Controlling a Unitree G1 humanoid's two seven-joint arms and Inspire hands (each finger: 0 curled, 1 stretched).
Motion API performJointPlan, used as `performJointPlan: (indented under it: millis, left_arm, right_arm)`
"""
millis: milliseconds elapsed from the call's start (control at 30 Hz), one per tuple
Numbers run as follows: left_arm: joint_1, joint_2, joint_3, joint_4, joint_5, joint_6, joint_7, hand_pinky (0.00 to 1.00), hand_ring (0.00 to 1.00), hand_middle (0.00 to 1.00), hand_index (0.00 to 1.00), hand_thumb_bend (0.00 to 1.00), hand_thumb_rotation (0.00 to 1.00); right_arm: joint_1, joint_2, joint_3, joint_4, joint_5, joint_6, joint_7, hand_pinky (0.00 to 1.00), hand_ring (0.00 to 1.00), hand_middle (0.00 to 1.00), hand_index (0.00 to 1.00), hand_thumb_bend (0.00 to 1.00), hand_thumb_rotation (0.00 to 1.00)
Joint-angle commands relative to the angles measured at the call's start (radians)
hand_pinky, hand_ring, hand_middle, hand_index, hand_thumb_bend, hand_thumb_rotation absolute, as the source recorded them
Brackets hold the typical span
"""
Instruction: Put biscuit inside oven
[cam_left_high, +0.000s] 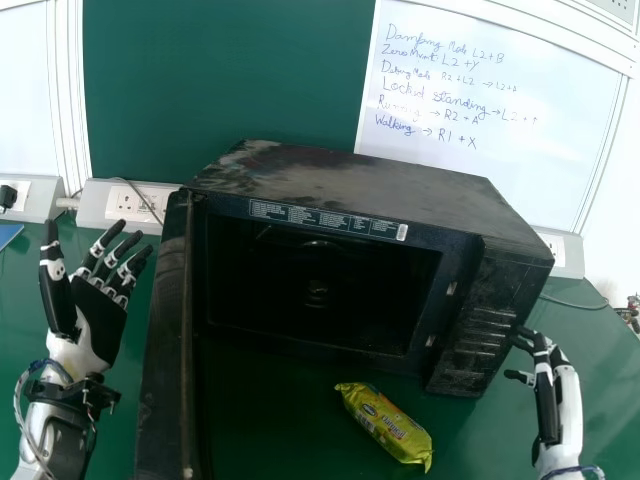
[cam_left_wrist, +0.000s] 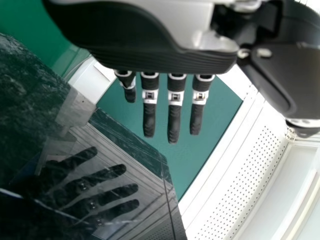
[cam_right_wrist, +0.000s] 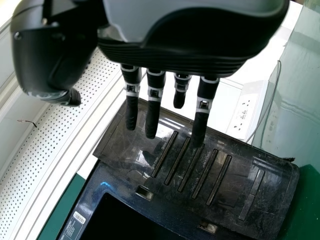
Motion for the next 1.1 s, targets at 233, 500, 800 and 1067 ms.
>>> performJointPlan:
  millis: [233,500,800,1067]
  left_arm:
    - [-0.018,0.005,-0.007,0.004,0.006,-0.001,-0.007,0.85,0.80,0.79,0.84,0.74,0.41]
    - [-0.014,-0.002,-0.005,0.001,0.005,-0.002,-0.002,0.84,0.79,0.79,0.84,0.75,0.40]
    - [-0.009,-0.005,-0.001,0.007,0.007,-0.006,-0.008,0.85,0.79,0.79,0.85,0.76,0.40]
    - [-0.009,-0.005,0.009,0.020,-0.007,-0.008,-0.017,0.85,0.79,0.79,0.84,0.76,0.39]
  right_arm:
    - [-0.013,-0.011,-0.010,-0.008,0.009,-0.005,0.008,0.61,0.72,0.77,0.79,0.62,0.07]
    - [0.008,-0.016,0.002,-0.035,0.015,0.009,0.041,0.65,0.73,0.77,0.79,0.64,0.07]
    - [0.041,-0.026,0.041,-0.109,0.018,0.045,0.093,0.66,0.74,0.77,0.79,0.67,0.11]
    - [0.053,-0.050,0.053,-0.126,0.003,0.034,0.124,0.68,0.75,0.78,0.80,0.69,0.14]
